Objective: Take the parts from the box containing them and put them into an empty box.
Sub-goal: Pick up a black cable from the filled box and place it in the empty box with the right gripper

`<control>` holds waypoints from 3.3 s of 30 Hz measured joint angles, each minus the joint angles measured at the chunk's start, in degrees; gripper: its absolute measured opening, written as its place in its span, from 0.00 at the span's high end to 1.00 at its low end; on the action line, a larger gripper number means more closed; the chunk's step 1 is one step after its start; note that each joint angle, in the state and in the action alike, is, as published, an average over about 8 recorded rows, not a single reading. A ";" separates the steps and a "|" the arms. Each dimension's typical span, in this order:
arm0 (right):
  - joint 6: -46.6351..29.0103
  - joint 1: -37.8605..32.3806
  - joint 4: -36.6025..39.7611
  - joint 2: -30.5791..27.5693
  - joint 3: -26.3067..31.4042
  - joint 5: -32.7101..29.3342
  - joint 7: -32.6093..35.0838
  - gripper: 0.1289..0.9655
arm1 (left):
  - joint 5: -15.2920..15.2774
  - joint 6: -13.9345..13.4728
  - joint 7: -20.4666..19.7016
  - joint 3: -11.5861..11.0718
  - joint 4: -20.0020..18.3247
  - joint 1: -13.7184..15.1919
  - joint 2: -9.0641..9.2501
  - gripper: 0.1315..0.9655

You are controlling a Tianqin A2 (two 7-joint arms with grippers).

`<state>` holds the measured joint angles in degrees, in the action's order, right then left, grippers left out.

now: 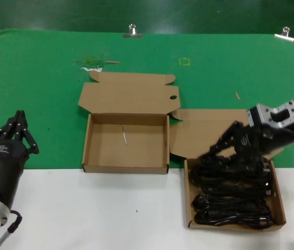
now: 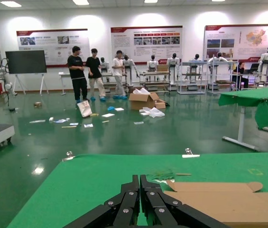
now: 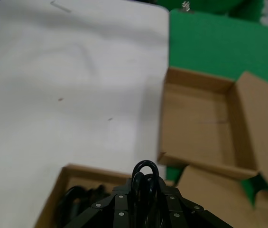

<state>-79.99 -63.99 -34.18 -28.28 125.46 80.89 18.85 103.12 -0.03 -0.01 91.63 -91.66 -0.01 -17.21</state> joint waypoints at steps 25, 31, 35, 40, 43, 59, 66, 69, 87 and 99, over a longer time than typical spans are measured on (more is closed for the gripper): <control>16.43 -11.87 32.97 22.98 -7.38 3.78 24.29 0.87 | 0.00 0.00 0.00 0.00 0.00 0.00 0.00 0.98; 20.90 -11.10 32.76 26.40 -7.00 6.49 25.43 0.87 | 0.00 0.00 0.00 0.00 0.00 0.00 0.00 0.98; 23.92 -9.98 31.25 27.54 -1.69 12.68 25.29 0.87 | 0.00 0.00 0.00 0.00 0.00 0.00 0.00 0.98; 27.75 -8.51 28.99 28.05 8.58 23.66 24.89 0.87 | 0.00 0.00 0.00 0.00 0.00 0.00 0.00 0.98; 30.10 -7.76 27.83 28.16 15.24 30.62 24.80 0.87 | 0.00 0.00 0.00 0.00 0.00 0.00 0.00 0.98; 40.41 -3.76 24.18 28.28 31.98 47.42 25.00 0.87 | 0.00 0.00 0.00 0.00 0.00 0.00 0.00 0.98; 43.15 -2.39 23.85 28.28 32.24 48.35 26.76 0.87 | 0.00 0.00 0.00 0.00 0.00 0.00 0.00 0.98; 44.10 -1.95 23.72 28.28 32.26 48.70 27.44 0.87 | 0.00 0.00 0.00 0.00 0.00 0.00 0.00 0.98; 46.56 -0.30 22.57 28.28 32.28 49.30 28.81 0.87 | 0.00 0.00 0.01 0.00 0.00 0.00 0.00 0.98; 47.46 -0.45 22.04 28.28 32.28 51.33 31.20 0.87 | 0.00 0.00 0.01 0.00 0.00 0.00 0.00 0.98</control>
<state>-32.52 -64.44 -12.14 0.00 157.73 132.22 50.05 103.12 -0.03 0.00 91.63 -91.66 -0.01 -17.21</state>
